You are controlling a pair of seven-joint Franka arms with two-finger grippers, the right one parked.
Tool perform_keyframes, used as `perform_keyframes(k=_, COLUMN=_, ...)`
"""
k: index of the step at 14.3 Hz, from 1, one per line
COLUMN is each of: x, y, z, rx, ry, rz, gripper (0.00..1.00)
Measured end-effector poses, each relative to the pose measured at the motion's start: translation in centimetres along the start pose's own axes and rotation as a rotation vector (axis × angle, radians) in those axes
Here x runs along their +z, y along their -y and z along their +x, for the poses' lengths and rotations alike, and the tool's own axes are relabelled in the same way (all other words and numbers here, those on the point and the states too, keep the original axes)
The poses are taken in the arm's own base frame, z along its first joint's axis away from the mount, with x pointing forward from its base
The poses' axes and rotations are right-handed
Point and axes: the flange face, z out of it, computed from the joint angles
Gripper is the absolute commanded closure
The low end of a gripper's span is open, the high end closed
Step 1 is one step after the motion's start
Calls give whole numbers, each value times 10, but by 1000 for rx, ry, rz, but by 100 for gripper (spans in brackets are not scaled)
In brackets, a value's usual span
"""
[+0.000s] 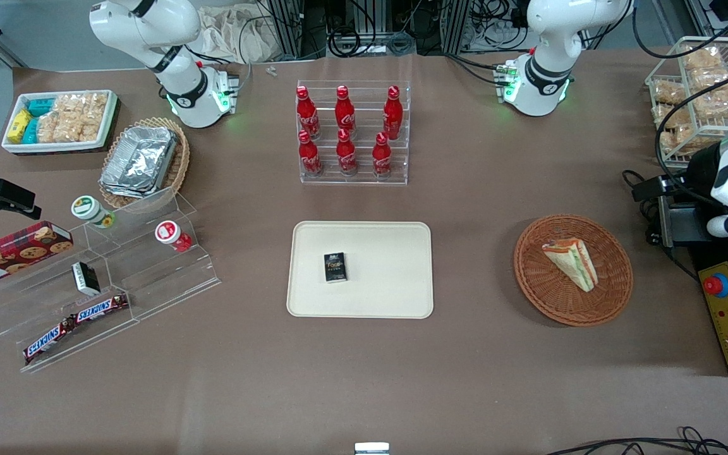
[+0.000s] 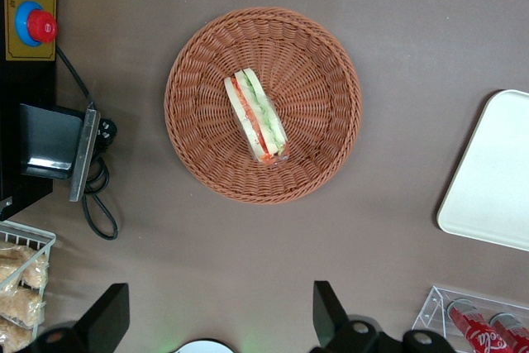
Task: Place sandwich from basket to tray
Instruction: 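Move the left gripper down over the wrapped sandwich in the wicker basket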
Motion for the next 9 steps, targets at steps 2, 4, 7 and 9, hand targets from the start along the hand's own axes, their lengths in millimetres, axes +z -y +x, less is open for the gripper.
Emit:
perform_keyframes(k=2, x=1, y=1, z=2, rx=-29, ry=2, rz=0, gripper=0)
perform_keyframes(k=4, x=4, y=2, z=4, rx=-81, ry=7, rz=1, gripper=0)
perform_keyframes(k=7, x=14, y=2, z=13, rx=-251, ry=-5, rz=9, gripper=0)
perform_keyframes(k=9, x=32, y=2, z=26, rx=-381, ry=-53, rz=5, gripper=0)
